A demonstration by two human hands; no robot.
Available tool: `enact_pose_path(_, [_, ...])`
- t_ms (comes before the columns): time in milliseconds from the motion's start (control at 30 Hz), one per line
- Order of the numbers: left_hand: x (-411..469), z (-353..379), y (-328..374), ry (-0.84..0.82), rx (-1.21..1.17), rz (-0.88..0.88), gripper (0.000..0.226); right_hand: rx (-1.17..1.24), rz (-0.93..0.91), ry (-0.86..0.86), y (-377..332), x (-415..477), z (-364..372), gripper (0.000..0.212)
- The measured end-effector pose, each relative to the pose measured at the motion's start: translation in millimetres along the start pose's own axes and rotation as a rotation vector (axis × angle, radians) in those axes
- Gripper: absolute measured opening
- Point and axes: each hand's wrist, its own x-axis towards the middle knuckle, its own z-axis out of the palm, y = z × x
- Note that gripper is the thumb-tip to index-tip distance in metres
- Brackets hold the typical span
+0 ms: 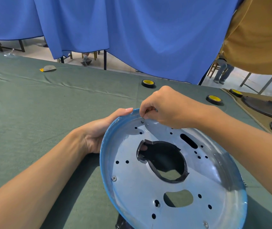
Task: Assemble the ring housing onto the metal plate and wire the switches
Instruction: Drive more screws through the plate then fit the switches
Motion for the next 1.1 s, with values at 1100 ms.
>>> enact_pose_path(1100, [-0.2, -2.7, -2.9, -0.053, 0.012, 0.012, 0.055, -0.08, 0.012, -0.1, -3.2, 4.1, -5.2, 0.005])
